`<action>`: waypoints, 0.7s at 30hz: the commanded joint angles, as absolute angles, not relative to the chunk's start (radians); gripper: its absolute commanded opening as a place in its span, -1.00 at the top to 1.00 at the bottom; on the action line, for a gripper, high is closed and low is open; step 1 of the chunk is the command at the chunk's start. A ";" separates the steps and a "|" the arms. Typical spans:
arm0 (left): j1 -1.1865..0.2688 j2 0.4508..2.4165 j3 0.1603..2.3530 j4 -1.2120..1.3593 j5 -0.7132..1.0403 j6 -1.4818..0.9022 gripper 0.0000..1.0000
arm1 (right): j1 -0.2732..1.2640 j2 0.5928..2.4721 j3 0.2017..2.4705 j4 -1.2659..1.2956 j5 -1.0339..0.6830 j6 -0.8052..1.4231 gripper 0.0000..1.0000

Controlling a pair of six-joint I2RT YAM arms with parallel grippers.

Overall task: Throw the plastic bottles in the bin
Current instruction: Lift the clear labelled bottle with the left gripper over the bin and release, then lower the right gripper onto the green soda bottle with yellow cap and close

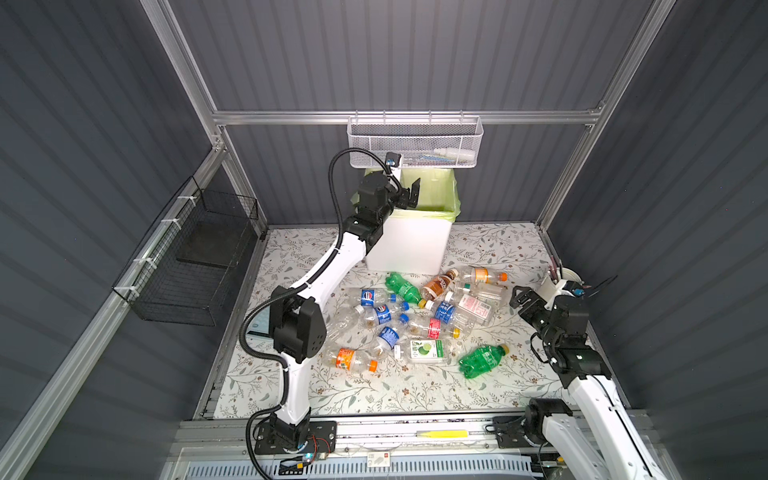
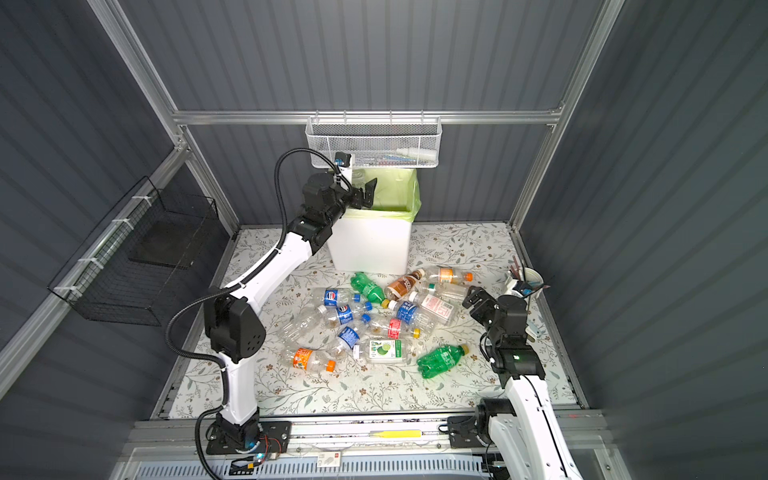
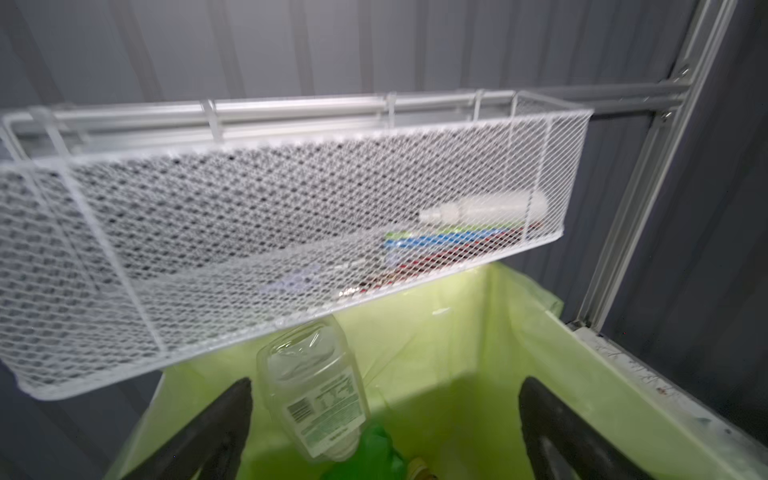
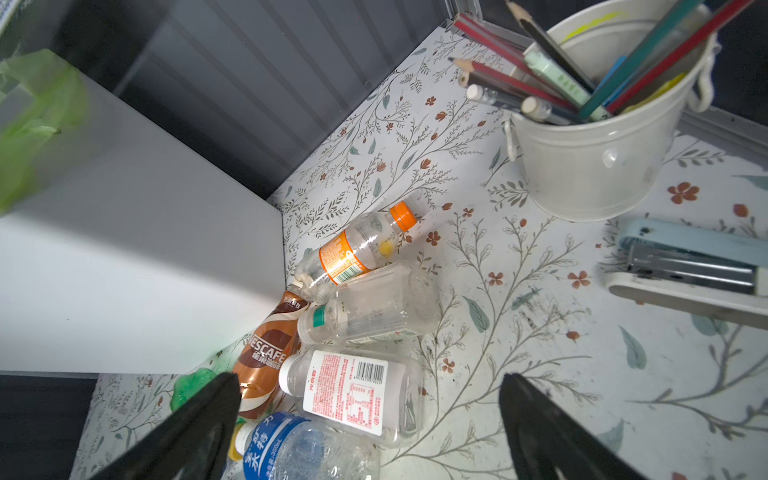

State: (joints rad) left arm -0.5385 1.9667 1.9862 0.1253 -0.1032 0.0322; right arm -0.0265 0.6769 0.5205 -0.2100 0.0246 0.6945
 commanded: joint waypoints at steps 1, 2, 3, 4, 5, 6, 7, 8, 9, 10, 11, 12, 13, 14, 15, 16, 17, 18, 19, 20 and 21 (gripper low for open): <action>-0.549 1.769 1.939 0.293 -0.080 0.005 -1.00 | -0.027 0.661 0.545 -0.301 0.023 0.792 -0.98; -0.549 1.742 1.898 0.302 -0.081 0.006 -1.00 | -0.025 0.657 0.544 -0.335 0.022 0.824 -0.98; -0.549 1.724 1.870 0.309 -0.083 0.005 -1.00 | -0.022 0.654 0.543 -0.357 0.024 0.848 -0.98; -0.548 1.705 1.840 0.318 -0.086 0.005 -1.00 | -0.016 0.651 0.539 -0.380 0.024 0.878 -0.98; -0.549 1.689 1.810 0.322 -0.092 0.005 -0.99 | -0.006 0.647 0.533 -0.409 0.024 0.912 -0.98; -0.548 1.673 1.784 0.326 -0.093 0.004 -0.99 | 0.003 0.645 0.522 -0.426 0.023 0.936 -0.98; -0.549 1.659 1.757 0.329 -0.094 0.002 -0.99 | 0.019 0.640 0.513 -0.452 0.029 0.969 -0.98; -0.549 1.642 1.730 0.328 -0.093 0.003 -0.99 | 0.033 0.637 0.504 -0.468 0.035 0.998 -0.99; -0.549 1.629 1.708 0.328 -0.093 0.005 -1.00 | 0.053 0.633 0.494 -0.484 0.040 1.026 -0.98; -0.549 1.614 1.681 0.326 -0.096 0.006 -0.99 | 0.076 0.628 0.489 -0.500 0.048 1.050 -0.98; -0.551 1.597 1.652 0.324 -0.104 0.008 -0.99 | 0.105 0.624 0.481 -0.516 0.061 1.083 -0.98; -0.550 1.583 1.629 0.321 -0.109 0.008 -0.99 | 0.134 0.623 0.474 -0.527 0.072 1.114 -0.98; -0.551 1.566 1.602 0.316 -0.118 0.009 -0.99 | 0.165 0.625 0.467 -0.534 0.082 1.143 -0.98; -0.550 1.550 1.579 0.311 -0.125 0.011 -0.99 | 0.208 0.631 0.458 -0.540 0.091 1.185 -0.98; -0.550 1.536 1.559 0.305 -0.129 0.012 -0.99 | 0.240 0.638 0.450 -0.542 0.096 1.216 -0.98; -0.550 1.522 1.537 0.297 -0.134 0.014 -1.00 | 0.275 0.651 0.443 -0.539 0.103 1.254 -0.98; -0.550 1.509 1.517 0.286 -0.139 0.017 -0.99 | 0.315 0.666 0.439 -0.534 0.111 1.284 -0.98; -0.551 1.498 1.499 0.278 -0.143 0.020 -0.99 | 0.348 0.684 0.438 -0.535 0.121 1.307 -0.98; -0.551 1.484 1.478 0.267 -0.149 0.020 -1.00 | 0.384 0.707 0.441 -0.534 0.133 1.327 -0.98; -0.551 1.470 1.456 0.257 -0.155 0.020 -1.00 | 0.411 0.732 0.444 -0.531 0.141 1.342 -0.98; -0.551 1.459 1.436 0.253 -0.157 0.020 -1.00 | 0.437 0.762 0.449 -0.526 0.146 1.356 -0.98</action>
